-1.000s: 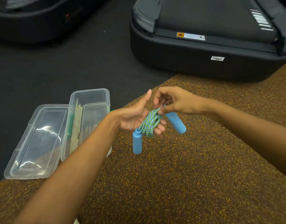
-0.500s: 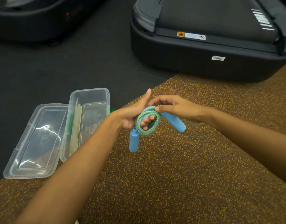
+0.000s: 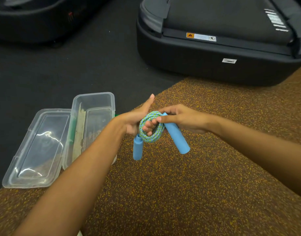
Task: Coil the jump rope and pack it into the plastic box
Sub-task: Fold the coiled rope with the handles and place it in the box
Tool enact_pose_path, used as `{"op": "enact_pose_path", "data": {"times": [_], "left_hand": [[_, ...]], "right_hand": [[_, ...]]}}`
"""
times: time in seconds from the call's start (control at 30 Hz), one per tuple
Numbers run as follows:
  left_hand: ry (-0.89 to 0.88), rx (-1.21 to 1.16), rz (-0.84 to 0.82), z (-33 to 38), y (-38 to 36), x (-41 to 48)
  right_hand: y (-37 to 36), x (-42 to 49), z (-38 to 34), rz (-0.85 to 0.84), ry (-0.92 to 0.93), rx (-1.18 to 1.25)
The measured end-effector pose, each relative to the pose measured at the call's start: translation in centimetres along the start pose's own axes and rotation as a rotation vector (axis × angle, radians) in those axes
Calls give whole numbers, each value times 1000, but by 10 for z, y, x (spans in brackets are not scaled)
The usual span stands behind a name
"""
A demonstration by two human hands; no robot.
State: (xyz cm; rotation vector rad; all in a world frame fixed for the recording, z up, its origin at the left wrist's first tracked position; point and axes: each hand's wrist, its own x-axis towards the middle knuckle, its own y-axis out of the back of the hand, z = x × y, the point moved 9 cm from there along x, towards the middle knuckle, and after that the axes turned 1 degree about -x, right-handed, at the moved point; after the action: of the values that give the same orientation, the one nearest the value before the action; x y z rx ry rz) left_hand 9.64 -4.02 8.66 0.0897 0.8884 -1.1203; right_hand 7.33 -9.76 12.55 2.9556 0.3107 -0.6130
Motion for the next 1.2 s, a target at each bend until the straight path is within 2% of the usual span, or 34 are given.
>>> {"op": "enact_pose_path", "data": {"times": [0.2, 0.6, 0.8, 1.07, 1.2], "left_hand": [[40, 19, 85, -6, 6, 5], [-29, -47, 101, -6, 8, 8], [-123, -39, 143, 5, 7, 9], [-331, -33, 389, 27, 21, 2], [-355, -20, 371, 27, 20, 3]], "right_hand": [[-4, 2, 16, -26, -100, 57], [7, 4, 25, 176, -71, 137], [17, 3, 32, 285, -92, 172], [28, -1, 23, 342, -29, 148], [31, -3, 29, 363, -29, 151]]}}
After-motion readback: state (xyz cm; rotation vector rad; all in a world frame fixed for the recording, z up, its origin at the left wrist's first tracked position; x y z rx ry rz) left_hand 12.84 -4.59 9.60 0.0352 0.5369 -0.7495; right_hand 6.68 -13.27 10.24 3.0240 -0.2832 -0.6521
